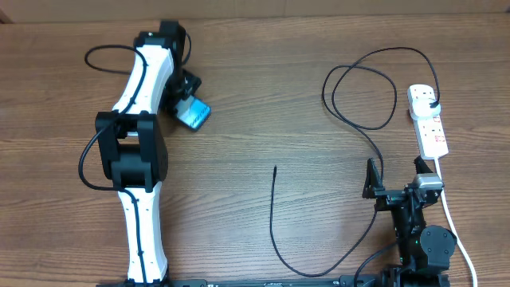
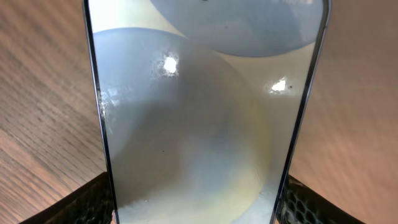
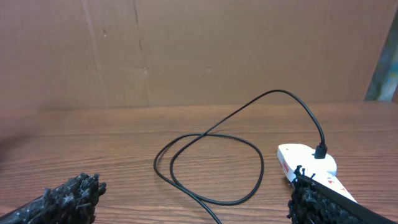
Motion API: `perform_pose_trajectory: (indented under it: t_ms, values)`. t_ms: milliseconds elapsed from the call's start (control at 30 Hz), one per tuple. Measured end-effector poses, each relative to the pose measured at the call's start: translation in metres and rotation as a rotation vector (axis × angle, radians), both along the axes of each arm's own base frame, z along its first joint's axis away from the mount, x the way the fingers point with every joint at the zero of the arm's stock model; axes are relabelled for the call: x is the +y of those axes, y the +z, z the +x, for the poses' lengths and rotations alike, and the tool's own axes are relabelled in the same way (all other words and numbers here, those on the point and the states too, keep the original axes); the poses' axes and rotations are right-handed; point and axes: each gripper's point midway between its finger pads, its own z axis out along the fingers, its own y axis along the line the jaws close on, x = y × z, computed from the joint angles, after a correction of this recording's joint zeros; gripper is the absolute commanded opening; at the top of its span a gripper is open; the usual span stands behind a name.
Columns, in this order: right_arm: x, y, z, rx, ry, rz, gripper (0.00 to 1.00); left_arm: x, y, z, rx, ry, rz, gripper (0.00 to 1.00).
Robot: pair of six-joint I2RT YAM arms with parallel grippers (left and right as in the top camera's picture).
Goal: Plug charger to phone and switch on socket
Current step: 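Lift the phone with the left gripper and raise it upright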
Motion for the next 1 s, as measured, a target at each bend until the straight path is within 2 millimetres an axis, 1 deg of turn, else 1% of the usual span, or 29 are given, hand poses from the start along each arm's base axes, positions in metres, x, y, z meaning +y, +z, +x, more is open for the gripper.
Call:
perform_pose_trajectory:
  t_ms: [67, 133, 233, 333, 433, 567, 633, 700, 867, 1000]
  values:
    - [0.0, 0.0, 0.0, 0.0, 0.0, 0.0, 1.0, -0.003, 0.016, 0.011, -0.043, -0.018, -0.013, 0.04]
    - [0.0, 0.0, 0.0, 0.0, 0.0, 0.0, 1.0, -0.007, 0.036, 0.023, -0.099, -0.032, -0.037, 0.04]
    - [0.0, 0.0, 0.0, 0.0, 0.0, 0.0, 1.0, -0.017, 0.058, 0.035, -0.157, -0.044, -0.092, 0.04]
    - [0.0, 0.0, 0.0, 0.0, 0.0, 0.0, 1.0, -0.032, 0.076, 0.041, -0.196, -0.069, -0.179, 0.04]
    - [0.0, 0.0, 0.0, 0.0, 0.0, 0.0, 1.0, -0.055, 0.09, 0.043, -0.22, -0.098, -0.311, 0.04]
    - [0.0, 0.0, 0.0, 0.0, 0.0, 0.0, 1.0, -0.086, 0.102, 0.037, -0.207, -0.129, -0.5, 0.04]
    - [0.0, 0.0, 0.0, 0.0, 0.0, 0.0, 1.0, -0.101, 0.109, 0.029, -0.179, -0.14, -0.603, 0.04]
    - [0.0, 0.0, 0.0, 0.0, 0.0, 0.0, 1.0, -0.111, 0.116, 0.023, -0.157, -0.146, -0.68, 0.04]
    - [0.0, 0.0, 0.0, 0.0, 0.0, 0.0, 1.0, -0.134, 0.134, 0.002, -0.076, -0.142, -0.865, 0.04]
    - [0.0, 0.0, 0.0, 0.0, 0.0, 0.0, 1.0, -0.145, 0.147, -0.011, -0.012, -0.123, -0.976, 0.04]
